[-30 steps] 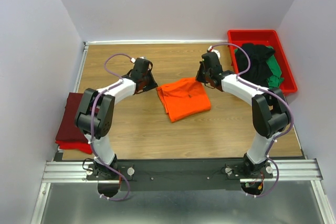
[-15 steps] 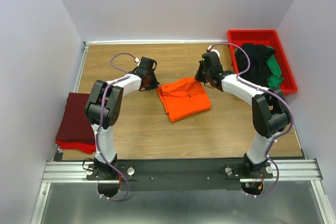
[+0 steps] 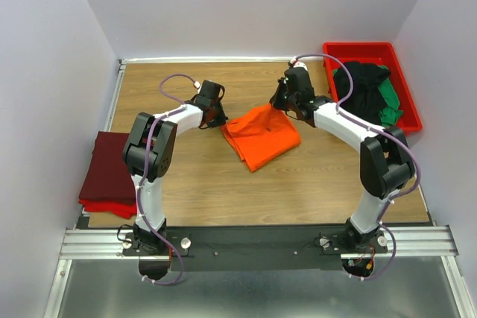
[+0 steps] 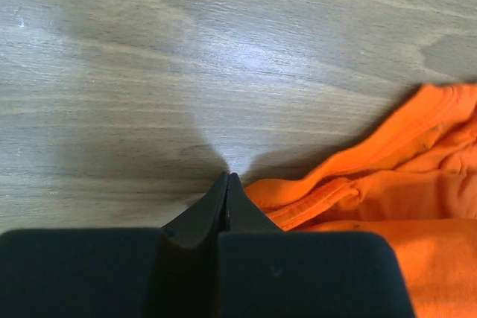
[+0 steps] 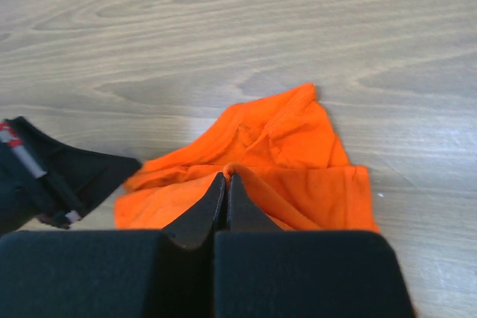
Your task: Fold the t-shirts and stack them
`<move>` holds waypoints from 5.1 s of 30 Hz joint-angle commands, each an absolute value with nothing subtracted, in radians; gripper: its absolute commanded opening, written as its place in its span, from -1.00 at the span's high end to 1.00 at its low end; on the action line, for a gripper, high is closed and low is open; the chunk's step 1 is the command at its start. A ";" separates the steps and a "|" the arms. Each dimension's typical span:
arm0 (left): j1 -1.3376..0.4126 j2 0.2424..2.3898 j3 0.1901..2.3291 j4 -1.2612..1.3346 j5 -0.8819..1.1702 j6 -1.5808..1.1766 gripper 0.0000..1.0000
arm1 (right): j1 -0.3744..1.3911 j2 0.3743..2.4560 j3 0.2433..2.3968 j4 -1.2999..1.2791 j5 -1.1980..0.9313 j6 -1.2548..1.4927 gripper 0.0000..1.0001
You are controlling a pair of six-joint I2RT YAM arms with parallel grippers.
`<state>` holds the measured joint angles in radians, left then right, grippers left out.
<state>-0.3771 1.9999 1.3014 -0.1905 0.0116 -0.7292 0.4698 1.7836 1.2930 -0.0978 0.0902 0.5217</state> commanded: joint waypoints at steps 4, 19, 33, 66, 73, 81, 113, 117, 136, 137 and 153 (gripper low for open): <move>-0.385 2.020 1.328 -0.213 -0.011 -0.712 0.97 | 0.485 1.801 1.370 -0.078 0.069 0.505 0.99; -0.440 1.931 1.162 -0.125 0.043 -0.818 0.98 | 0.488 2.060 1.526 -0.080 0.006 0.480 0.95; -0.598 1.692 0.896 -0.015 0.016 -0.934 0.79 | 0.535 2.040 1.500 -0.081 -0.051 0.371 0.04; -0.483 2.120 1.554 -0.074 0.287 -0.560 0.06 | 0.905 1.818 1.173 -0.256 0.397 0.607 0.15; -0.480 2.129 1.555 -0.075 0.281 -0.565 0.09 | 0.980 1.862 1.203 -0.256 0.422 0.623 0.15; -0.474 2.109 1.552 -0.075 0.285 -0.557 0.08 | 0.980 1.681 1.146 -0.285 0.555 0.620 0.14; -0.476 2.095 1.557 -0.071 0.316 -0.558 0.08 | 0.982 1.855 1.223 -0.344 0.540 0.661 -0.02; -0.476 2.097 1.557 -0.071 0.316 -0.557 0.07 | 0.983 1.845 1.223 -0.344 0.537 0.661 0.03; -0.476 2.115 1.562 -0.077 0.319 -0.558 0.08 | 1.003 1.916 1.227 -0.344 0.528 0.661 0.18; -0.476 2.117 1.562 -0.077 0.319 -0.558 0.08 | 1.003 1.914 1.224 -0.344 0.529 0.661 0.25; -0.474 2.103 1.568 -0.084 0.304 -0.557 0.05 | 0.924 1.638 1.120 -0.344 0.540 0.657 0.99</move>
<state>-0.4770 2.1117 1.5314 -0.0628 0.3000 -0.5701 0.9493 1.7374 1.1515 -0.3420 0.5262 0.6472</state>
